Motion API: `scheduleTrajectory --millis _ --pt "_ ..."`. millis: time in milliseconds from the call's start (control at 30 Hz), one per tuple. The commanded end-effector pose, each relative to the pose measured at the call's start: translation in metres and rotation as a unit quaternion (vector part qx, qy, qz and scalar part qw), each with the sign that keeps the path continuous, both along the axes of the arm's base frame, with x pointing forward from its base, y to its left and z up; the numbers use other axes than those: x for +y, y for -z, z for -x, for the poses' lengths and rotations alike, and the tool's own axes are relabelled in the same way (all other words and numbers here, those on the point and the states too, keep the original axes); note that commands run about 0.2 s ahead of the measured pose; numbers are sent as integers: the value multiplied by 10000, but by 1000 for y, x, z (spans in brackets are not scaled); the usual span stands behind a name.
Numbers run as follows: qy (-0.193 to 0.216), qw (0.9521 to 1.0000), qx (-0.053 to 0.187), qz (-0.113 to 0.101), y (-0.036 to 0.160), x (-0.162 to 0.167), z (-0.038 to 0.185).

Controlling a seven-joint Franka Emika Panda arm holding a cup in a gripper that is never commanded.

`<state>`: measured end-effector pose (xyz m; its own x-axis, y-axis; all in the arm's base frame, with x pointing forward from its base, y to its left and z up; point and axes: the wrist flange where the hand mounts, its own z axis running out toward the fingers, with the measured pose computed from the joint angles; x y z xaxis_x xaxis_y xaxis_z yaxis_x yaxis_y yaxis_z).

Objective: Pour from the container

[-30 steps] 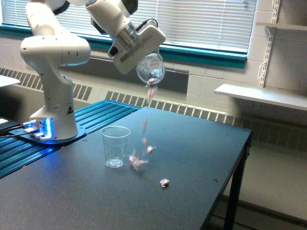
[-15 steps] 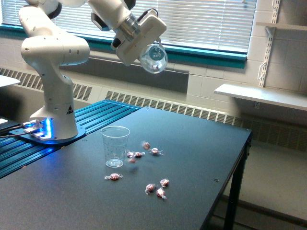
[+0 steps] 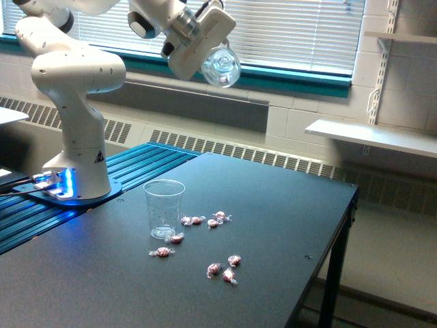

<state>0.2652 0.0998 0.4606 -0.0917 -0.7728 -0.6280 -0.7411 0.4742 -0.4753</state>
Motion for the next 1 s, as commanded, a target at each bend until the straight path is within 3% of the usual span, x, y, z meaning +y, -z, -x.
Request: scheduleTrajectory --millis 33,267,433,533,633,800,900,1000 --pt "416 9988 206 -133 -7 -45 7" --pt "504 9984 -19 265 -39 -77 36" --pt "513 9958 -227 724 -56 -97 63" --pt "410 9918 -387 1143 -64 -108 81" --pt "462 9882 -430 1394 -70 -117 101" --pt "495 9880 -20 1466 -60 -142 117" --pt "403 9924 44 1164 -55 -149 119" --pt "308 9924 371 1130 -42 -140 105"
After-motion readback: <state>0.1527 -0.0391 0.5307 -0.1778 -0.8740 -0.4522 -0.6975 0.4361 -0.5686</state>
